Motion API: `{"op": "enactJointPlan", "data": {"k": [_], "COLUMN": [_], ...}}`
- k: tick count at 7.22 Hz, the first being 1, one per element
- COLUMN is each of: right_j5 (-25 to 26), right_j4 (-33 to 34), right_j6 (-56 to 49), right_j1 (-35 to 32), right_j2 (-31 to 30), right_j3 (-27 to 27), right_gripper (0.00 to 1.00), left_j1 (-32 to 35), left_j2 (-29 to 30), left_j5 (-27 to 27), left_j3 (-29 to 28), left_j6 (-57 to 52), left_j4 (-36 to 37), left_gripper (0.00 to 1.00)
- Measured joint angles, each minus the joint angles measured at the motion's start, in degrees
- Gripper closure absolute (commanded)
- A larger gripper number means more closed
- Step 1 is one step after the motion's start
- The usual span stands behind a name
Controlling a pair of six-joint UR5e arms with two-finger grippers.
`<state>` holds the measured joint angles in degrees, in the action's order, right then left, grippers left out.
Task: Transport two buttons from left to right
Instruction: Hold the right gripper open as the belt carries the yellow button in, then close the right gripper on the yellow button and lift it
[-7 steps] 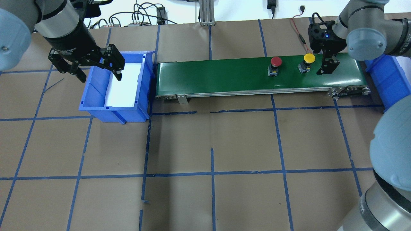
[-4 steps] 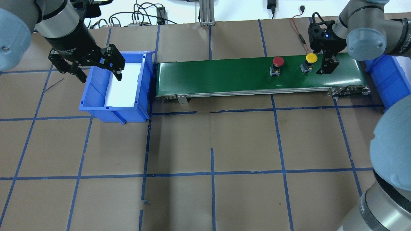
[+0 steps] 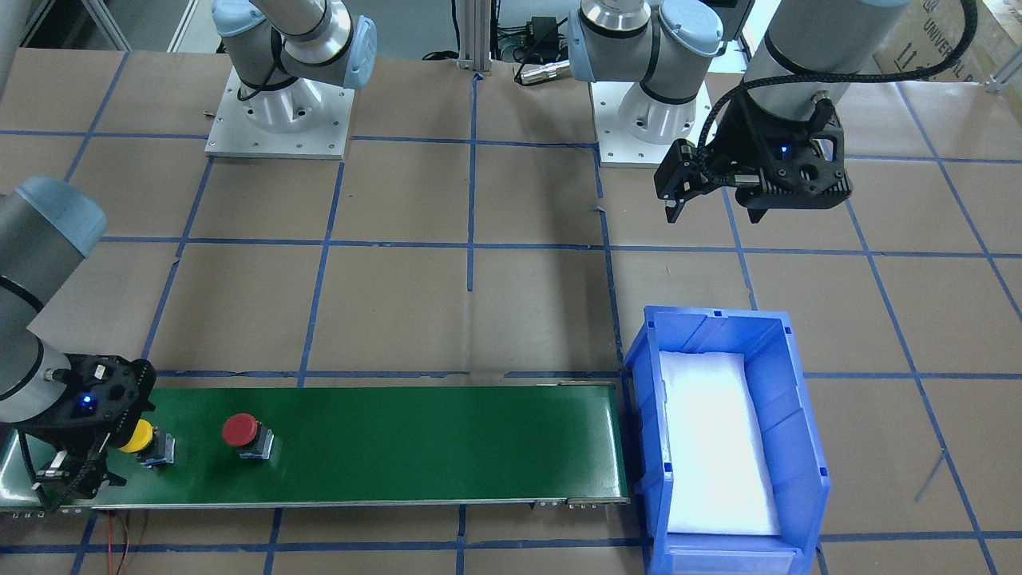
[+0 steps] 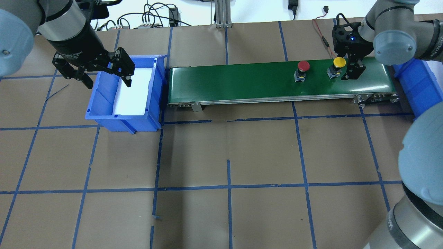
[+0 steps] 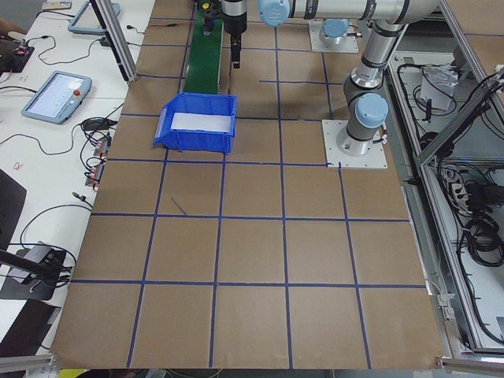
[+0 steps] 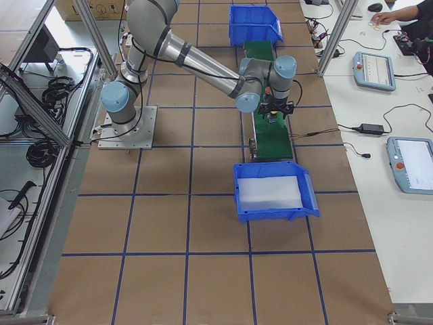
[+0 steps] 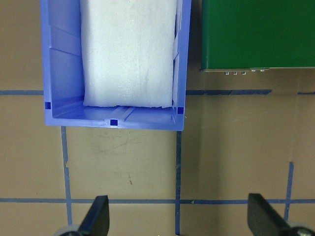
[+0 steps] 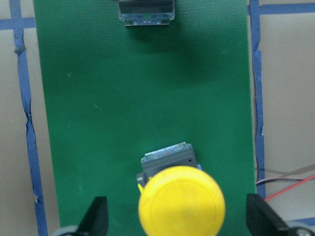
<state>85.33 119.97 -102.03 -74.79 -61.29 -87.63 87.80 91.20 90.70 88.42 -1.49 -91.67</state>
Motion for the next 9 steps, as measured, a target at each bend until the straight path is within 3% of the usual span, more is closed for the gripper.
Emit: {"op": "enactJointPlan", "data": {"k": [2,3,6,9], "right_j5": [-0.07,-0.17,0.22,3.4], "right_j4": [0.0,0.02,0.78,1.7], "right_j6": [-1.33,-1.65,-2.01,-2.11], "right_j1": [0.0,0.0,0.0,0.09], "right_j2": [0.4,0.55,0.69,0.73], "right_j3": [0.13,0.15,0.07,0.38], "right_gripper": [0.02,0.1,0.88,0.94], "left_j1": [0.0,0.0,0.0,0.0], "left_j2": [0.01,0.02,0.02,0.03], "left_j5": [0.0,0.0,0.06,0.03], "left_j3": [0.0,0.0,0.0,0.0], "left_j6": [0.0,0.0,0.0,0.0], "left_j4": [0.0,0.0,0.0,0.0], "left_gripper": [0.0,0.0,0.0,0.0]}}
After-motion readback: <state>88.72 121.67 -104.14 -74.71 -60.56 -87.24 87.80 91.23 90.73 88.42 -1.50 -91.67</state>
